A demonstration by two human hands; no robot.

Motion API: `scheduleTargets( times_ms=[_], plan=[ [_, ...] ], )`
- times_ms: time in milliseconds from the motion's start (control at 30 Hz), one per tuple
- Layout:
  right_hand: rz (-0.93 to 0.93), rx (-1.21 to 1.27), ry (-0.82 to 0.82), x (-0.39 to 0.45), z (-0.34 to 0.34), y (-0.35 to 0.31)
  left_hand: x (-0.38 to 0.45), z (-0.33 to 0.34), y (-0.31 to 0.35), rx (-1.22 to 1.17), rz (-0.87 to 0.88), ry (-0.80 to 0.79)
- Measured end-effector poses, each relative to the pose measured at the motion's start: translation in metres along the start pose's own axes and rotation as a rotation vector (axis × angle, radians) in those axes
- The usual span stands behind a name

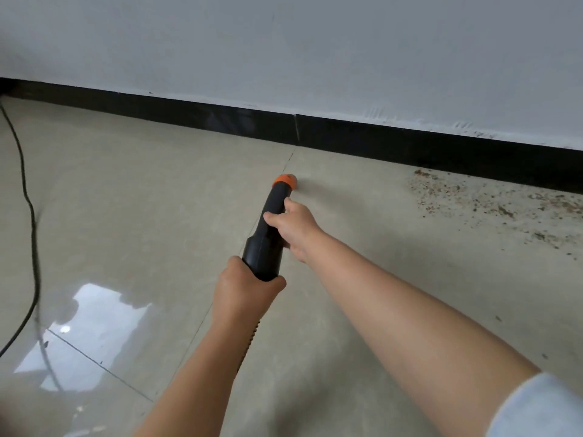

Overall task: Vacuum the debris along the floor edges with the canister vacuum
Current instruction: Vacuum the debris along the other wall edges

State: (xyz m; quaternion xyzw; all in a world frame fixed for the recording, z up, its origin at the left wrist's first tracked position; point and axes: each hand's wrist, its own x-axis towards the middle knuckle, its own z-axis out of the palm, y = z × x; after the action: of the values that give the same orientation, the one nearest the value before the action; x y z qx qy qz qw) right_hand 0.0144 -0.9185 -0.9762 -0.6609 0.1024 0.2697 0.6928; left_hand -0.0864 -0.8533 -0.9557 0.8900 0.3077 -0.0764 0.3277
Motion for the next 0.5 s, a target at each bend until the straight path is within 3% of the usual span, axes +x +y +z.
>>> scheduleTargets(
  times_ms=[267, 500],
  plan=[
    [0.035, 0.098, 0.108, -0.015, -0.019, 0.003, 0.0, 0.0, 0.004, 0.097, 0.096, -0.101],
    [0.16, 0.361, 0.32, -0.057, -0.083, 0.015, -0.024, 0.02, 0.027, 0.214, 0.264, -0.327]
  ],
)
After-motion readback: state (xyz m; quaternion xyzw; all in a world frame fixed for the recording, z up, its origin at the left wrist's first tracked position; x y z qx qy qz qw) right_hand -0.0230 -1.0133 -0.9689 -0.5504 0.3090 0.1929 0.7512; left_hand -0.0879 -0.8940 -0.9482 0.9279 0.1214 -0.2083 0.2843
